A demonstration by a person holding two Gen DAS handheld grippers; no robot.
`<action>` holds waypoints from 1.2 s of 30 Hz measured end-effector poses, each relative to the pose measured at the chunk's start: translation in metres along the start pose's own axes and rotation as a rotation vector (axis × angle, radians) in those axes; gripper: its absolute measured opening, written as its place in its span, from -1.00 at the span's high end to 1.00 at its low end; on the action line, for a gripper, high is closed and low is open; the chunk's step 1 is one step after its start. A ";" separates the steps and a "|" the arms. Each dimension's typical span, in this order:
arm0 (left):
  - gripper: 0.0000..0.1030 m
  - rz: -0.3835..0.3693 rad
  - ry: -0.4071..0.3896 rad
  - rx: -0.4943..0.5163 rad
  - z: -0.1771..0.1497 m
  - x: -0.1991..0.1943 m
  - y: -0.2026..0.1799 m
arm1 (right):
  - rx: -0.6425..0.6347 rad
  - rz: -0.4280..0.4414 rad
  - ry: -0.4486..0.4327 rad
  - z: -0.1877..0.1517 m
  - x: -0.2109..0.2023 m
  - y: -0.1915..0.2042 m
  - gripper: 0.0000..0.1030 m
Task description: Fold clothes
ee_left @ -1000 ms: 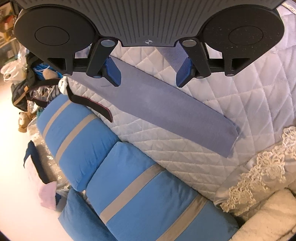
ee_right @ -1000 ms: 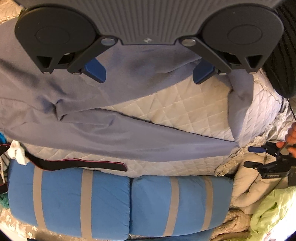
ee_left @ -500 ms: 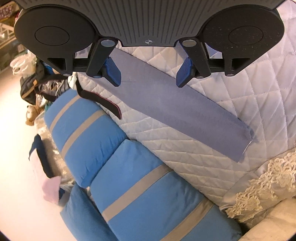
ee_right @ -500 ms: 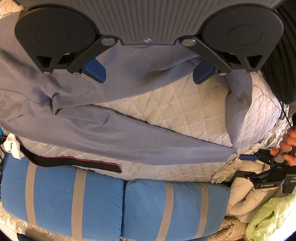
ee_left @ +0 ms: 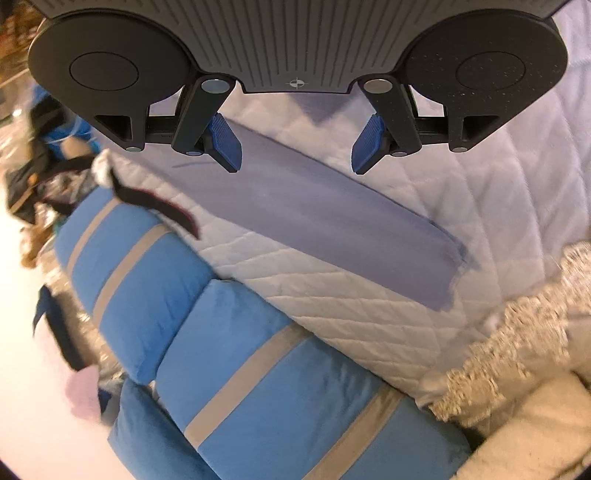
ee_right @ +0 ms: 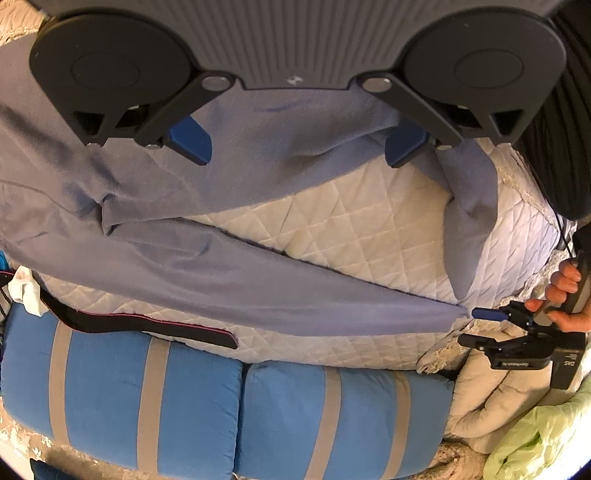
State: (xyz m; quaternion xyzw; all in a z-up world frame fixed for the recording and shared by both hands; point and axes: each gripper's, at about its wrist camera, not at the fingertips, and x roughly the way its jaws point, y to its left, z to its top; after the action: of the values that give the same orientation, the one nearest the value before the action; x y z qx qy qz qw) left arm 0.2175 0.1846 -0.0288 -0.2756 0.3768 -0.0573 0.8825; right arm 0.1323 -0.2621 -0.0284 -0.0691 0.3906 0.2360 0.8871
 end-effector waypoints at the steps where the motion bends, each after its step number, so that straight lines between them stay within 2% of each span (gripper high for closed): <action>1: -0.26 0.007 0.000 0.009 0.000 0.001 0.002 | -0.002 -0.003 0.002 -0.002 0.000 0.001 -1.00; 8: -0.26 0.023 0.064 -0.025 -0.007 0.011 0.018 | -0.006 -0.026 0.022 -0.013 0.000 0.001 -1.00; 12: -0.26 -0.027 0.091 -0.070 -0.016 0.012 0.028 | -0.008 -0.043 0.017 -0.016 -0.003 0.000 -1.00; 17: -0.26 -0.031 0.108 -0.139 -0.028 0.000 0.036 | -0.016 -0.056 0.007 -0.018 -0.009 0.002 -1.00; 23: -0.26 -0.127 0.137 -0.342 -0.050 -0.003 0.056 | -0.030 -0.062 -0.006 -0.017 -0.011 0.008 -1.00; 27: -0.26 -0.216 0.121 -0.459 -0.065 0.005 0.063 | -0.024 -0.056 -0.010 -0.017 -0.009 0.013 -1.00; 31: -0.21 -0.252 0.087 -0.532 -0.075 0.010 0.067 | -0.015 -0.041 -0.019 -0.015 -0.011 0.021 -1.00; 33: 0.06 -0.246 0.081 -0.558 -0.077 0.008 0.070 | -0.022 -0.031 -0.031 -0.014 -0.014 0.024 -1.00; 34: 0.42 -0.234 0.087 -0.567 -0.077 0.008 0.072 | -0.026 -0.028 -0.036 -0.014 -0.016 0.026 -1.00; 35: 0.66 -0.218 0.091 -0.571 -0.077 0.007 0.073 | -0.026 -0.025 -0.040 -0.014 -0.017 0.027 -1.00; 36: 0.71 -0.202 0.096 -0.575 -0.076 0.005 0.074 | -0.024 -0.023 -0.041 -0.013 -0.018 0.027 -1.00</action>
State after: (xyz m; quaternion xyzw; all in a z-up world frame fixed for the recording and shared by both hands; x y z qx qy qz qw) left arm 0.1603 0.2113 -0.1145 -0.5469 0.3893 -0.0487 0.7395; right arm 0.1001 -0.2488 -0.0229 -0.0792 0.3685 0.2318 0.8968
